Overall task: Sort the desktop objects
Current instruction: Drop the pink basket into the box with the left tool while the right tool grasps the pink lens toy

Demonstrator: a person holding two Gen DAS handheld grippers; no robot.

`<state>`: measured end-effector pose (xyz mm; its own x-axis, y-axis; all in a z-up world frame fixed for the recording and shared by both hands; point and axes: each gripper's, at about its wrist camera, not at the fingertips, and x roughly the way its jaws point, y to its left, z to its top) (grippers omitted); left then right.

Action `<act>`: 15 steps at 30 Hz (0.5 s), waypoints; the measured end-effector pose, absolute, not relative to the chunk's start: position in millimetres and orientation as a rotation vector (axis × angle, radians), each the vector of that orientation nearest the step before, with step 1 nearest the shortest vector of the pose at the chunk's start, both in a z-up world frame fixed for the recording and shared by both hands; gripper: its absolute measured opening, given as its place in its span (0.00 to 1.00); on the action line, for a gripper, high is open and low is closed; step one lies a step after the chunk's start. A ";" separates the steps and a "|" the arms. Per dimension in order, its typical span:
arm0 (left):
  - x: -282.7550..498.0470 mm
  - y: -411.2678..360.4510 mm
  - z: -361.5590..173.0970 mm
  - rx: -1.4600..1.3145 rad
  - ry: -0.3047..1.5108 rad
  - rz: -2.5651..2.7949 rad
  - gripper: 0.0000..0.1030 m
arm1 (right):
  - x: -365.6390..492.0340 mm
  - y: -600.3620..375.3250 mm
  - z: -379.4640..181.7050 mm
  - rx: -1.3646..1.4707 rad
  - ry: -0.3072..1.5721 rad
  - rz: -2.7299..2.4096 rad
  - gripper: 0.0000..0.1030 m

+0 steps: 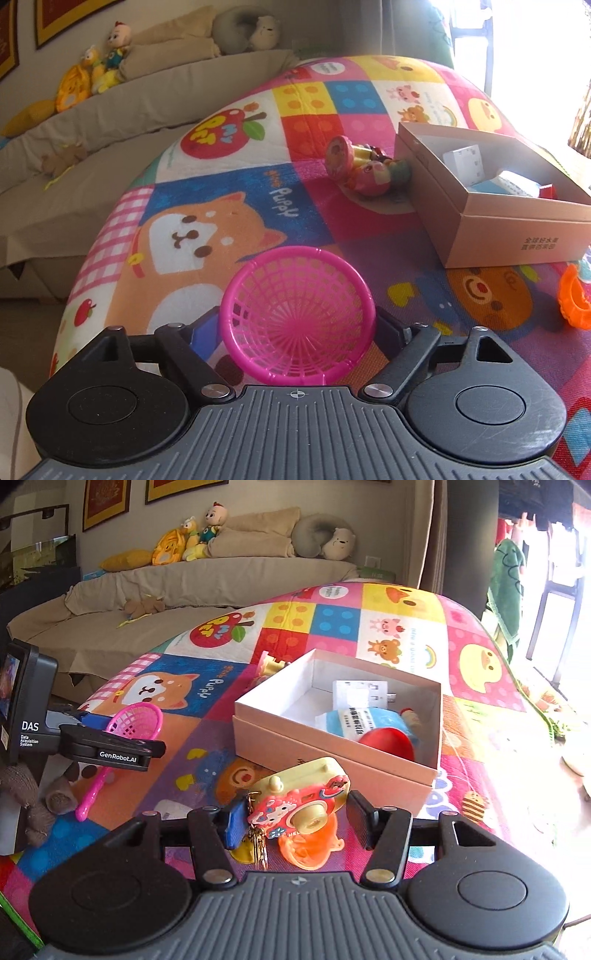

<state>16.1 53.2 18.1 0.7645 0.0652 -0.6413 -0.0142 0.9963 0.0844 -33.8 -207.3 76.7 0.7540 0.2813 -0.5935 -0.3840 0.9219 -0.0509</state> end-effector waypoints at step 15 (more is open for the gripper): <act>102.5 -46.1 167.1 0.070 0.420 -0.293 0.85 | -54.4 -272.1 150.6 0.009 0.320 0.256 0.54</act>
<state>102.5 -46.1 167.1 0.8718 -0.2660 -0.4114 0.2947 0.9556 0.0066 -54.4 -272.1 150.6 0.9172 0.2505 -0.3097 -0.2477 0.9676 0.0492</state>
